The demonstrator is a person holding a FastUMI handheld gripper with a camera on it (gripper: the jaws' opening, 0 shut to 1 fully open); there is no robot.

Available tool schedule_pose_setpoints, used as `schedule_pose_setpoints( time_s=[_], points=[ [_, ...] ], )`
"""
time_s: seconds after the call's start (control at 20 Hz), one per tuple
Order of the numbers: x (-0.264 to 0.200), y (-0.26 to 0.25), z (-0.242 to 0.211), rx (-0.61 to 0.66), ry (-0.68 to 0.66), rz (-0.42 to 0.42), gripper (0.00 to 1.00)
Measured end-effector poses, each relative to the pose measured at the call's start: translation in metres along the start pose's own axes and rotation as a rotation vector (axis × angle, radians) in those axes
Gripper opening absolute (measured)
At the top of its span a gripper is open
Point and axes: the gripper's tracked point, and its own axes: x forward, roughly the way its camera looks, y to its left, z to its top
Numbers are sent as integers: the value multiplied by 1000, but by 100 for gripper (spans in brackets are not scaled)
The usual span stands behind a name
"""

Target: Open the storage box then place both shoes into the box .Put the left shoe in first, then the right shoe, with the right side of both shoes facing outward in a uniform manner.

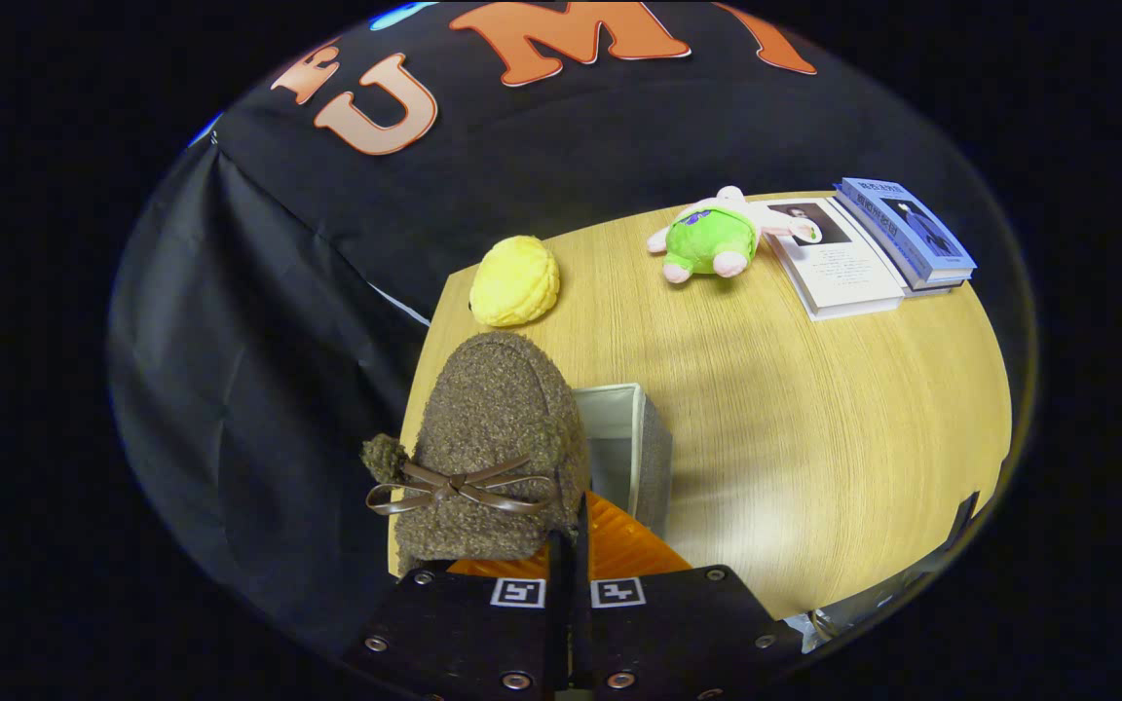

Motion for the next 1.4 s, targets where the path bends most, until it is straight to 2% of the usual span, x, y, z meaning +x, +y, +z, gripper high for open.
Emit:
schedule_pose_setpoints(
  time_s=[0.25, 0.35, 0.45, 0.55, 0.6, 0.7, 0.9, 1.2, 1.4],
  points=[
    [23, -4, -29, -15, 73, -96, 4],
    [30, -9, -40, -18, 105, -136, 9],
    [30, -1, -47, -30, 132, -120, 19],
    [20, 14, -46, -37, 137, -65, 33],
    [14, 17, -44, -45, 127, -45, 43],
    [3, 19, -33, -66, 93, -12, 51],
    [-15, 6, 0, -82, -27, 26, 60],
    [-49, -41, 45, -119, -197, -2, 80],
    [-76, -72, 80, -123, -318, -28, 89]
  ],
)
